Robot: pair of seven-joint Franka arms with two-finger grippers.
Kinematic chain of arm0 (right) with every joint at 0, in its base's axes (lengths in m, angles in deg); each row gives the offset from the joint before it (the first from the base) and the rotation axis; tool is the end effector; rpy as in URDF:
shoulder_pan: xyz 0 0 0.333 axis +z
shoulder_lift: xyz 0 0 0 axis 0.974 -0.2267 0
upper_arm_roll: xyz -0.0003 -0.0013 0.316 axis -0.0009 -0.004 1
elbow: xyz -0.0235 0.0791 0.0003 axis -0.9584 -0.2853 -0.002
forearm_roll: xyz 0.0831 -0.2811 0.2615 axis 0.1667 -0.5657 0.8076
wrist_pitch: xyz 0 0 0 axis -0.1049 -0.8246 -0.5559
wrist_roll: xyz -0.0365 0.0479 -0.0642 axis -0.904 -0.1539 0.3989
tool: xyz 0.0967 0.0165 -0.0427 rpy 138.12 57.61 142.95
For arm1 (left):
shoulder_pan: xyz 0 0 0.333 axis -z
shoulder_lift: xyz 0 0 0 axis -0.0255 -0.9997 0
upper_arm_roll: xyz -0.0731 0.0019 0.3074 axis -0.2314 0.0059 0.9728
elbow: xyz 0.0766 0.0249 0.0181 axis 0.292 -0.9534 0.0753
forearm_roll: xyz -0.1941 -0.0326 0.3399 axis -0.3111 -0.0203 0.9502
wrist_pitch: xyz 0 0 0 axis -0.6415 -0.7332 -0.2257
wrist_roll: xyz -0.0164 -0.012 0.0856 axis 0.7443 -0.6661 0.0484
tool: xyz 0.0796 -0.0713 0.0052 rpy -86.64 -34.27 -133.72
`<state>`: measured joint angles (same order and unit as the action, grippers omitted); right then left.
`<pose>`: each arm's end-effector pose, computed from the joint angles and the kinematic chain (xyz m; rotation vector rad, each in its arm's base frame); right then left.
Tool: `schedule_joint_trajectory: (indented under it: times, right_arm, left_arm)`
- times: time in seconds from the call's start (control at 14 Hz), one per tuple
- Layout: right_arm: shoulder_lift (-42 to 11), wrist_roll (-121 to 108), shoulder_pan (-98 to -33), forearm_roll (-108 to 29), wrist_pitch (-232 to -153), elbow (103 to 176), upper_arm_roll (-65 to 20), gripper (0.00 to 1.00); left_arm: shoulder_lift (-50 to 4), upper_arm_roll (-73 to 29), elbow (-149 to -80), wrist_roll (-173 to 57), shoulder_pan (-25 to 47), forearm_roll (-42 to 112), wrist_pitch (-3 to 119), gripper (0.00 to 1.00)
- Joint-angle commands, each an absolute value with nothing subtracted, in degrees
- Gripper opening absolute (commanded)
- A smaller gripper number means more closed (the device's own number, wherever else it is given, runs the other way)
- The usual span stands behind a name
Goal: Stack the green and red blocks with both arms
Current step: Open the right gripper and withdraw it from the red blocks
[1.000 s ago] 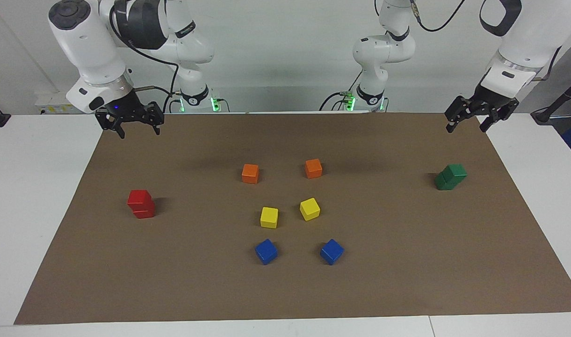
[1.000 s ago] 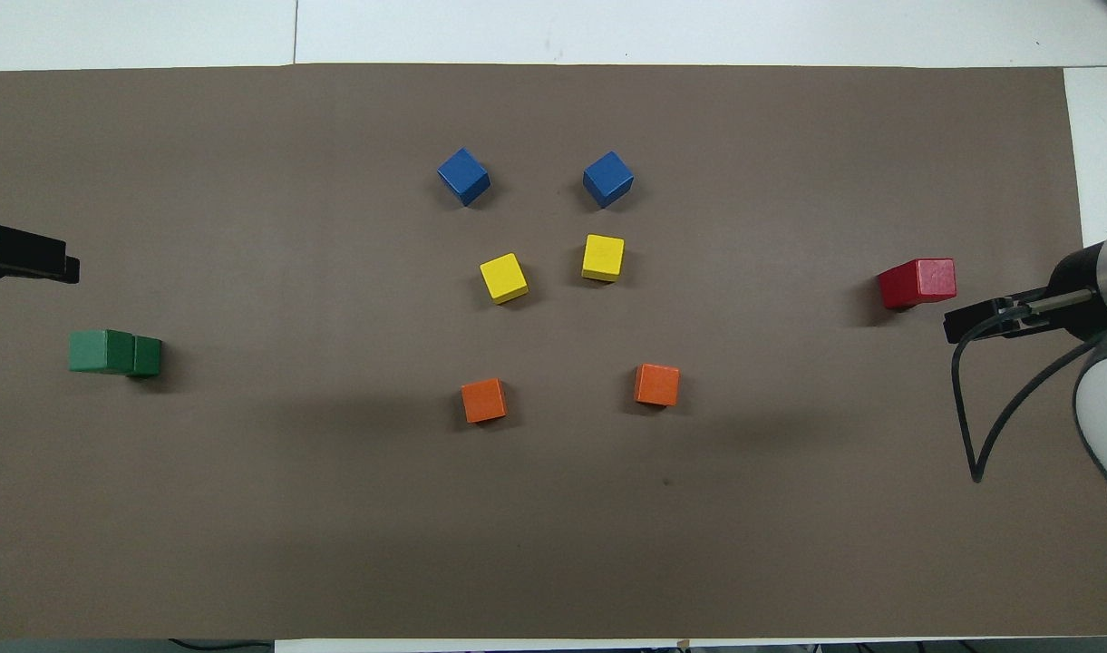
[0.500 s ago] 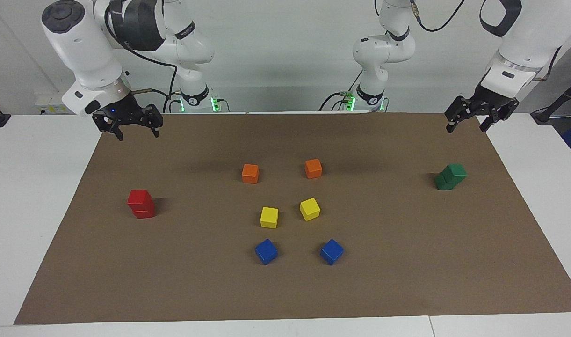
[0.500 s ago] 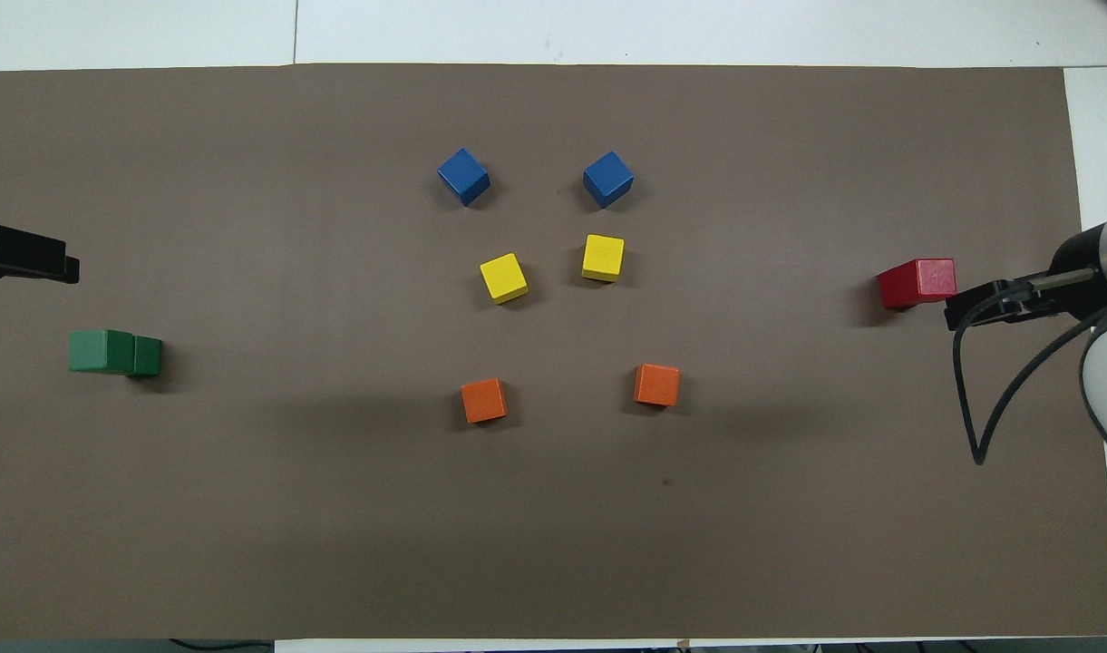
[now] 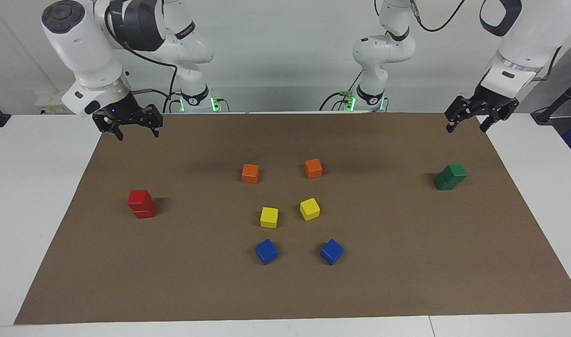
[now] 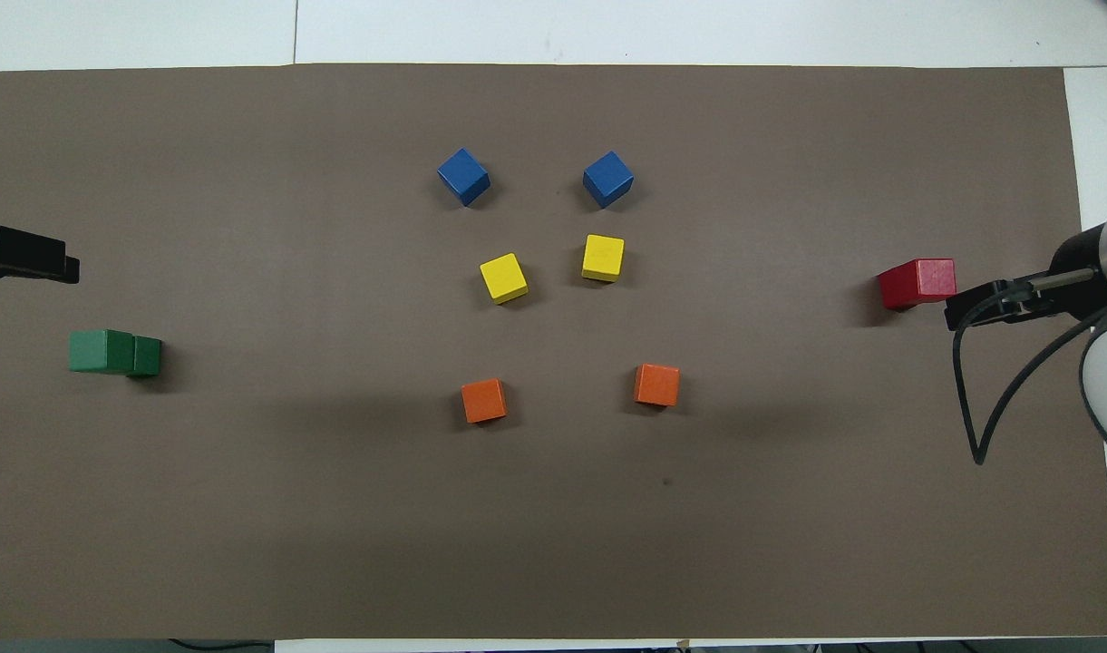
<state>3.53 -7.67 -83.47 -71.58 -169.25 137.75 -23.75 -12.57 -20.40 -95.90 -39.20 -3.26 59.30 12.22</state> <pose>0.5342 -0.0067 0.5689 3.1107 0.1675 -0.1071 0.5543 0.0016 0.6285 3.1232 -0.0828 0.0611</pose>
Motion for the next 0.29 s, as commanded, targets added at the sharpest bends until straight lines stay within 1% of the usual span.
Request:
schedule_joint_trajectory:
  times: [0.0,0.21]
  right_arm:
    - [2.9,-9.0,-83.9,-70.9,-167.9,136.7,-23.1,0.99]
    - [3.1,-9.0,-83.9,-70.8,-167.8,136.8,-23.1,0.99]
  left_arm:
    - [-13.0,-20.1,-95.1,-39.6,-3.0,60.1,12.1,1.00]
    - [-13.0,-20.1,-95.1,-39.6,-3.0,60.1,12.1,1.00]
